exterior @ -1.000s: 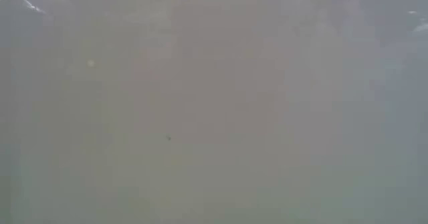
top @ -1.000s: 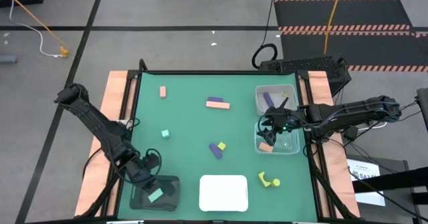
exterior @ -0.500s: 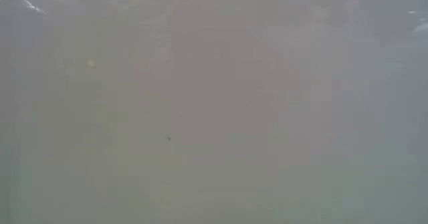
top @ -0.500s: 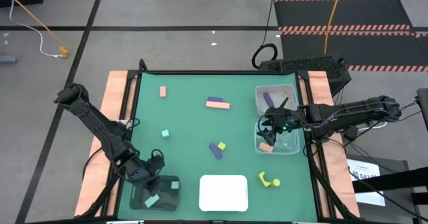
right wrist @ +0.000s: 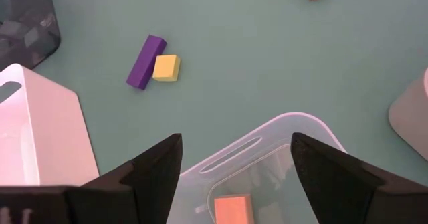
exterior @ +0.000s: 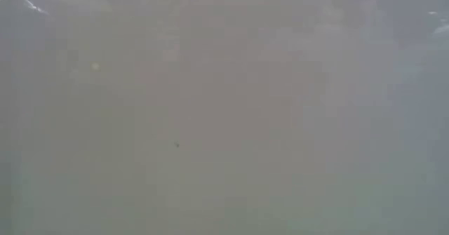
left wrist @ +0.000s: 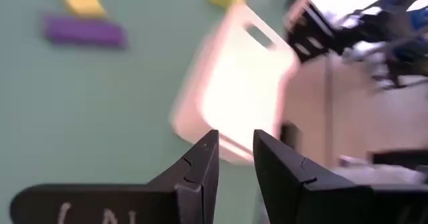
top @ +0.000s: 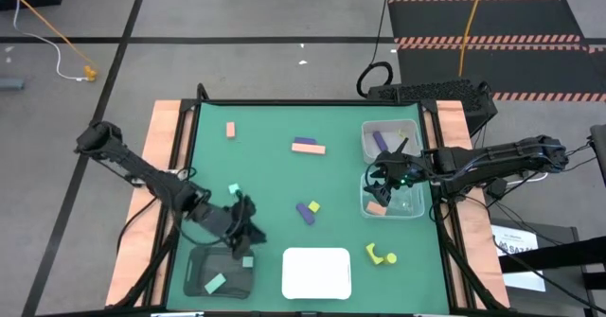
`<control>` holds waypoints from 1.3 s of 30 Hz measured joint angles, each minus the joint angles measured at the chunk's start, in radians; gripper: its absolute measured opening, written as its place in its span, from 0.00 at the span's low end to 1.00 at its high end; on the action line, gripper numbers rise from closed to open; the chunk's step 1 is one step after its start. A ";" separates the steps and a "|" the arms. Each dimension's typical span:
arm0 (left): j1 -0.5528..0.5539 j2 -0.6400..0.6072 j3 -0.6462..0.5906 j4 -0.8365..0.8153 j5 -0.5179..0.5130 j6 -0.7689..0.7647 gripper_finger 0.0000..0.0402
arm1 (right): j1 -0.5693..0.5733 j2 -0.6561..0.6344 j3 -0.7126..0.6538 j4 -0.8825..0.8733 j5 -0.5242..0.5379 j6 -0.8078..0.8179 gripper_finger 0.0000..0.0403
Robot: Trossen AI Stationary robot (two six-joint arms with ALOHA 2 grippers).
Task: Sort & place blocks by color
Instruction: Put the light blue block into the black bin
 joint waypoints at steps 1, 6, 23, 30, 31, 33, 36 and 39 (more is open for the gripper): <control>0.031 0.000 0.000 -0.012 -0.007 0.033 0.23 | 0.000 0.000 0.000 0.000 0.000 0.000 0.68; 0.200 0.000 0.000 -0.095 -0.042 0.154 0.23 | 0.000 0.000 0.000 0.000 0.000 0.000 0.68; 0.535 0.000 0.000 -0.479 -0.040 0.407 0.23 | 0.000 0.000 0.000 0.000 0.000 0.000 0.68; 0.552 0.000 0.000 -0.642 -0.039 0.354 0.23 | 0.000 0.000 0.000 0.000 0.000 0.000 0.68; 0.551 0.000 0.000 -0.657 -0.038 0.340 0.23 | 0.000 0.000 0.000 0.000 0.000 0.000 0.68; 0.551 0.000 0.000 -0.706 -0.037 0.301 0.23 | 0.000 0.000 0.000 0.000 0.000 0.000 0.68; 0.551 0.000 0.000 -0.765 -0.022 0.260 0.24 | 0.000 0.000 0.000 0.000 0.000 0.000 0.68; 0.551 0.000 0.000 -0.807 0.016 0.245 0.30 | 0.000 0.000 0.000 0.000 0.000 0.000 0.68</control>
